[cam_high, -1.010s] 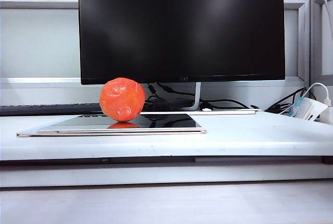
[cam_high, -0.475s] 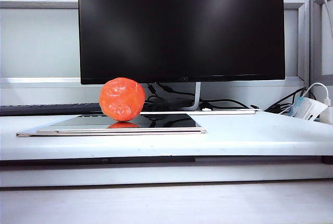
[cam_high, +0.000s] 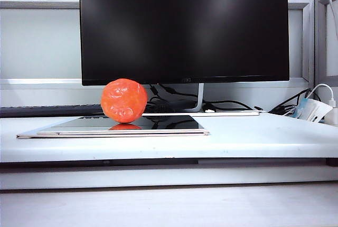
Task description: Place the orange on the center of the mirror.
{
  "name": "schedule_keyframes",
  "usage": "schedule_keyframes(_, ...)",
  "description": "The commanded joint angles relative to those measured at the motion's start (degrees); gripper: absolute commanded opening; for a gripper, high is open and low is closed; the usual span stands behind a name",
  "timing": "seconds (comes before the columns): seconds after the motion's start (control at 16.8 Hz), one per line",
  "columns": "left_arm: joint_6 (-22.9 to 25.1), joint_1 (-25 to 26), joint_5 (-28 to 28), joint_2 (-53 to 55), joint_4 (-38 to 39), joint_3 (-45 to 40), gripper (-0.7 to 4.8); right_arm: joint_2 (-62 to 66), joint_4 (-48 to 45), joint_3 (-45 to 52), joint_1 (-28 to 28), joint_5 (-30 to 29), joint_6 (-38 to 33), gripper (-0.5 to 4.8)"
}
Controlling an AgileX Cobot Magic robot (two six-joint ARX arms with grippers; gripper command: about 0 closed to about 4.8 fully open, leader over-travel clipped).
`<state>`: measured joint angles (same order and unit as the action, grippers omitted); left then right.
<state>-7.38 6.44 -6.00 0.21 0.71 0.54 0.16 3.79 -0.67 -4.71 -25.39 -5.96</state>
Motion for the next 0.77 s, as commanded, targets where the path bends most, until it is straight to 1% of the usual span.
schedule_keyframes(0.06, 0.81, -2.67, 1.03, 0.0, -1.14, 0.0, -0.05, -0.02, -1.03, 0.39, -0.04, -0.24, -0.02, 0.0)
schedule_keyframes(0.77, 0.92, -2.64, 0.81, 0.0, -1.2, 0.02, -0.05, -0.02, -1.03, 0.39, -0.04, -0.24, -0.02, 0.0)
